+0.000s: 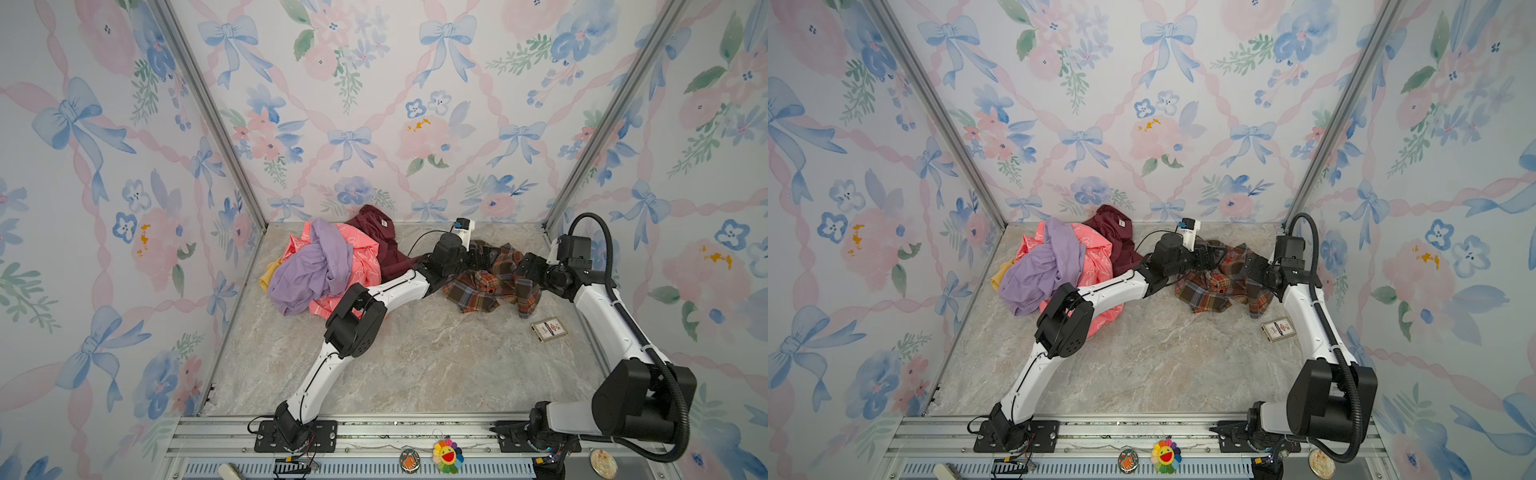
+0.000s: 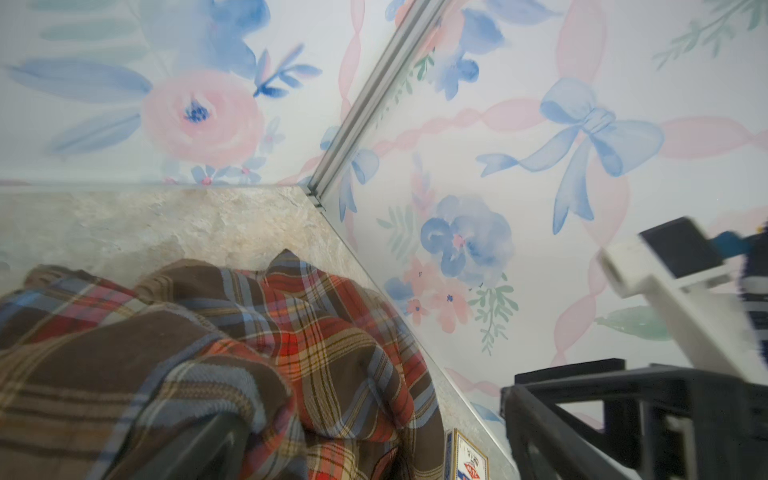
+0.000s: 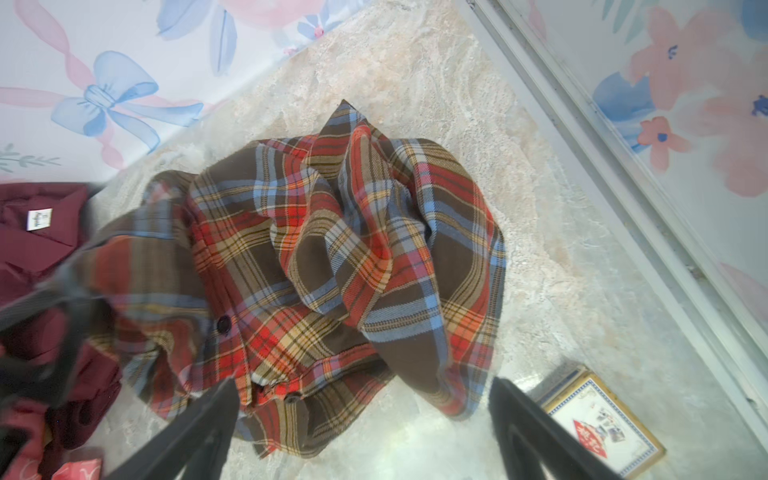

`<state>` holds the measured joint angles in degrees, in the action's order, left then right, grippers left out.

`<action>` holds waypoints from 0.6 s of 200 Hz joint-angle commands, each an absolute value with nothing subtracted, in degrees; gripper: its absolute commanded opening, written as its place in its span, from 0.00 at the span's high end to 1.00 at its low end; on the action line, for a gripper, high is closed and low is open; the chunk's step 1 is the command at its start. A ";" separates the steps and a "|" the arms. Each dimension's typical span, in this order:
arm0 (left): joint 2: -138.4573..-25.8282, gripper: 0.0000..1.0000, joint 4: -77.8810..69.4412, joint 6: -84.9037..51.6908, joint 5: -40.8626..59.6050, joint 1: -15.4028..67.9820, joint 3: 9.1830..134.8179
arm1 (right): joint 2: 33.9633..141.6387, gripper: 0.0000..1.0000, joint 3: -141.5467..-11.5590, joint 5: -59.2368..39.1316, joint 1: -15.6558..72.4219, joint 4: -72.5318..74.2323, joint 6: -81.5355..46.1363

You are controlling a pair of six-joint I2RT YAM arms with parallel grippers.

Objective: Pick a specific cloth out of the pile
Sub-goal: 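Open both grippers to release the plaid shirt and draw them back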

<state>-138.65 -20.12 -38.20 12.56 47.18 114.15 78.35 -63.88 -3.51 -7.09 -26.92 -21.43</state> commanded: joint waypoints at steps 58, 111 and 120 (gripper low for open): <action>-141.25 0.02 -9.85 -40.09 19.85 48.78 119.63 | 67.50 0.03 -55.94 -5.81 -10.98 -17.03 -27.25; -128.16 0.05 -8.44 -39.46 23.28 46.46 109.43 | 59.63 0.03 -58.58 -0.18 -11.92 -22.53 -25.15; -126.38 0.07 -8.44 -40.77 24.69 46.38 107.90 | 58.22 0.03 -58.24 0.82 -11.93 -22.85 -25.10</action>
